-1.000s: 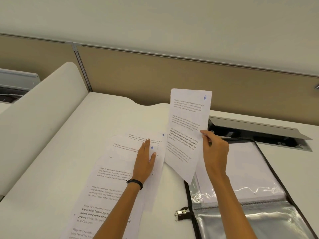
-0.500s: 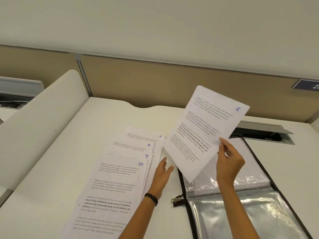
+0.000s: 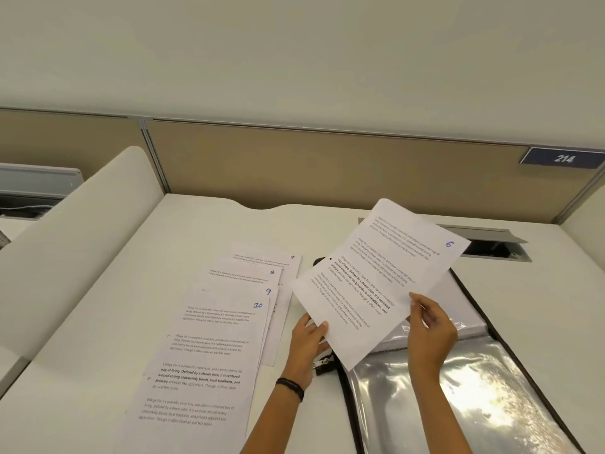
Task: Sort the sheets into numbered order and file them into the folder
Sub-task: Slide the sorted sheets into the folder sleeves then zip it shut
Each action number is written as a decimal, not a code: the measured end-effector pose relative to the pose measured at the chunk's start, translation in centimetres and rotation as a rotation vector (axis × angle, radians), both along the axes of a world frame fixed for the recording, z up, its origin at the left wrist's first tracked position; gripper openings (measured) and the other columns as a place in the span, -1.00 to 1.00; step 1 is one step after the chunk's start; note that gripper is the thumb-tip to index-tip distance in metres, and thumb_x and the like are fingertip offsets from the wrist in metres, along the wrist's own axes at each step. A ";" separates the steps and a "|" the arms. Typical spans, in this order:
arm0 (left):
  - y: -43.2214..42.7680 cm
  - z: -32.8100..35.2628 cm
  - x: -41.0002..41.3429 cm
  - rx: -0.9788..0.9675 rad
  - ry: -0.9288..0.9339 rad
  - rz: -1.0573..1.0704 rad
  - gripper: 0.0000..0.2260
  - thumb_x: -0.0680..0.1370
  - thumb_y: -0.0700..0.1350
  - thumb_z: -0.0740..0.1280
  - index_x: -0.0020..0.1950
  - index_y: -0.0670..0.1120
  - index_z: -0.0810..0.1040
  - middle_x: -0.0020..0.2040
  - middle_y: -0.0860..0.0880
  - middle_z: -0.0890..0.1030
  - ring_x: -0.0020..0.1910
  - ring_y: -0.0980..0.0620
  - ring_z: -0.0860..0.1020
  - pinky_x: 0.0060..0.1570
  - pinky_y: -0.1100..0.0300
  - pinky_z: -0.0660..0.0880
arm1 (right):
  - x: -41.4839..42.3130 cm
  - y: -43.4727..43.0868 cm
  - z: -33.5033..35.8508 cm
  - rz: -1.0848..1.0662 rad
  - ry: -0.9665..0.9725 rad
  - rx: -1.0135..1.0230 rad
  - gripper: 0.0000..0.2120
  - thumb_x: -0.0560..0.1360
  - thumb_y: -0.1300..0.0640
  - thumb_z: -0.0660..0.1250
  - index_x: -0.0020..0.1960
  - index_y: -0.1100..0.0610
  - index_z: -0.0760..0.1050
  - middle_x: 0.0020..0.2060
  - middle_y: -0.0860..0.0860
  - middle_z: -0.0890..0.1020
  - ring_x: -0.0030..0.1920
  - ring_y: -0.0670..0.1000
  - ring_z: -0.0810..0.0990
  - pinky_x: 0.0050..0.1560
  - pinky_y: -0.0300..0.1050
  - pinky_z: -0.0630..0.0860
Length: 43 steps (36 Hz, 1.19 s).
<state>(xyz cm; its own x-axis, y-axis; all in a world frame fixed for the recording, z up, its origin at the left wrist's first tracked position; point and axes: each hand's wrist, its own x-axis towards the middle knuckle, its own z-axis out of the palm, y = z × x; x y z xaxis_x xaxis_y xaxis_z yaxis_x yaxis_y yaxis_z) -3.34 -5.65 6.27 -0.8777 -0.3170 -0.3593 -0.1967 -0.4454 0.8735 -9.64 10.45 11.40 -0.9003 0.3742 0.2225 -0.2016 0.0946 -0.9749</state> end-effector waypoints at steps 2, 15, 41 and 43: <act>0.5 0.3 0.2 -0.009 -0.002 0.024 -0.73 0.57 -0.28 0.30 0.23 -0.04 0.47 0.02 -0.02 0.67 -0.05 0.08 0.66 -0.15 0.21 0.59 | 0.2 0.6 -0.1 -0.004 0.001 -0.018 -0.75 0.51 0.34 0.31 -0.07 -0.02 0.58 -0.07 0.13 0.66 -0.13 -0.17 0.62 -0.19 -0.37 0.57; 3.4 1.9 0.9 -0.135 0.042 0.062 -0.74 0.57 -0.30 0.28 0.12 0.06 0.46 -0.02 0.05 0.65 -0.09 0.11 0.63 -0.23 0.27 0.57 | 0.7 7.1 1.2 0.052 -0.195 -0.243 -0.38 0.50 0.33 0.34 0.47 0.06 0.19 -0.01 0.09 0.58 -0.08 -0.01 0.61 -0.21 -0.24 0.62; 11.5 2.2 -0.2 -0.265 0.049 -0.091 -0.74 0.58 -0.33 0.26 0.23 -0.11 0.46 0.05 -0.11 0.64 -0.04 0.06 0.63 -0.16 0.27 0.58 | 1.3 20.7 1.7 0.212 -0.437 -0.122 -0.80 0.49 0.23 0.38 0.09 0.25 0.51 -0.24 0.14 0.64 -0.39 0.08 0.60 -0.51 -0.18 0.53; 12.3 2.0 -0.4 -0.284 0.048 -0.101 -0.74 0.58 -0.32 0.25 0.25 -0.13 0.45 0.07 -0.11 0.64 -0.02 0.05 0.63 -0.14 0.26 0.59 | 1.3 21.7 1.6 0.204 -0.432 -0.118 -0.80 0.49 0.25 0.38 0.09 0.26 0.51 -0.24 0.14 0.64 -0.44 0.04 0.61 -0.52 -0.19 0.53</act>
